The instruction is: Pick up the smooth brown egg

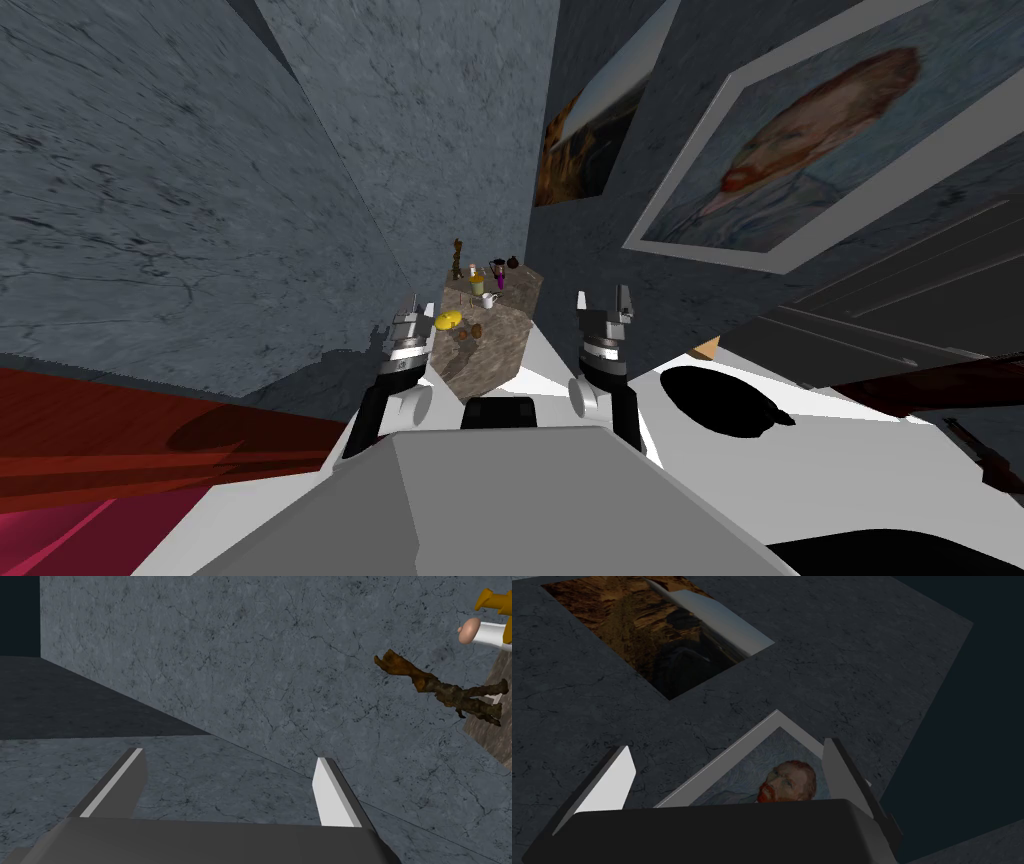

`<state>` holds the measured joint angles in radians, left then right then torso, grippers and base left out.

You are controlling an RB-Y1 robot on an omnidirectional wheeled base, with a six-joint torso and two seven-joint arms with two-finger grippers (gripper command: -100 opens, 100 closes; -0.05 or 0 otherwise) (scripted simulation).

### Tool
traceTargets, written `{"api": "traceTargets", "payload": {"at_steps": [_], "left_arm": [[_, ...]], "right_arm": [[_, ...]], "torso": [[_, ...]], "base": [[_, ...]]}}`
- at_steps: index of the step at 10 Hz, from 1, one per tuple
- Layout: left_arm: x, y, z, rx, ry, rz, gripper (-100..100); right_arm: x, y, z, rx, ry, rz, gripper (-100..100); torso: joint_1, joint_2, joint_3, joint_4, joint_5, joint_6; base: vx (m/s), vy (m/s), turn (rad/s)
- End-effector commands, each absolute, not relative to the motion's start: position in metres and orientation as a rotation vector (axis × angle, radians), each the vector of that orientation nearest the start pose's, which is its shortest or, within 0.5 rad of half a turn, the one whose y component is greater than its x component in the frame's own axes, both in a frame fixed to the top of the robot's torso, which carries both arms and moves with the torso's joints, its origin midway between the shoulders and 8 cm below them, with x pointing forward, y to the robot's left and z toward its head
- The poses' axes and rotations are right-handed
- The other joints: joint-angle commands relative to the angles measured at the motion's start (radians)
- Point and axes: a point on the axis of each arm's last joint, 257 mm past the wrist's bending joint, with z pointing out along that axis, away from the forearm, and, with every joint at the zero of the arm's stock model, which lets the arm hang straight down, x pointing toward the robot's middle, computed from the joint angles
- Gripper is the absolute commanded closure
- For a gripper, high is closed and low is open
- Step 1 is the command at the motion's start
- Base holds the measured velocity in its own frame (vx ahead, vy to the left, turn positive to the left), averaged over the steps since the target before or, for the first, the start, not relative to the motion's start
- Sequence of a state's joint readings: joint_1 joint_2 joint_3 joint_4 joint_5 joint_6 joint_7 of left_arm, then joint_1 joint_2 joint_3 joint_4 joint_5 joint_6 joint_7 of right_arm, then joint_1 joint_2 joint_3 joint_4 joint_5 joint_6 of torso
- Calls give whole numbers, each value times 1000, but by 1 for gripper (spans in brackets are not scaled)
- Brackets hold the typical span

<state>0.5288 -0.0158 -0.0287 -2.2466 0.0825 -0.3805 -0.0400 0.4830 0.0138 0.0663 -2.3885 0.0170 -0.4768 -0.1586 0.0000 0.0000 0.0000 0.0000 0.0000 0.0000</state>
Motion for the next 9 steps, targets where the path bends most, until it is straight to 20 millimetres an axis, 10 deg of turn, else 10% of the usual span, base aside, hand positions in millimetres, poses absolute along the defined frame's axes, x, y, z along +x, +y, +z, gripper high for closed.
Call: {"api": "traceTargets", "payload": {"at_steps": [1,9], "left_arm": [[369,287,-30,-863,717,-1305,-100],[395,299,-73,-1027,882,-1373,-100]], "right_arm": [[327,-253,73,638,500,1534,0],[327,-253,73,638,500,1534,0]], "torso": [[0,0,0,0,0,0],[1,1,1,0,0,0]], "base": [[-8,13,11],[-23,17,-9]]}}
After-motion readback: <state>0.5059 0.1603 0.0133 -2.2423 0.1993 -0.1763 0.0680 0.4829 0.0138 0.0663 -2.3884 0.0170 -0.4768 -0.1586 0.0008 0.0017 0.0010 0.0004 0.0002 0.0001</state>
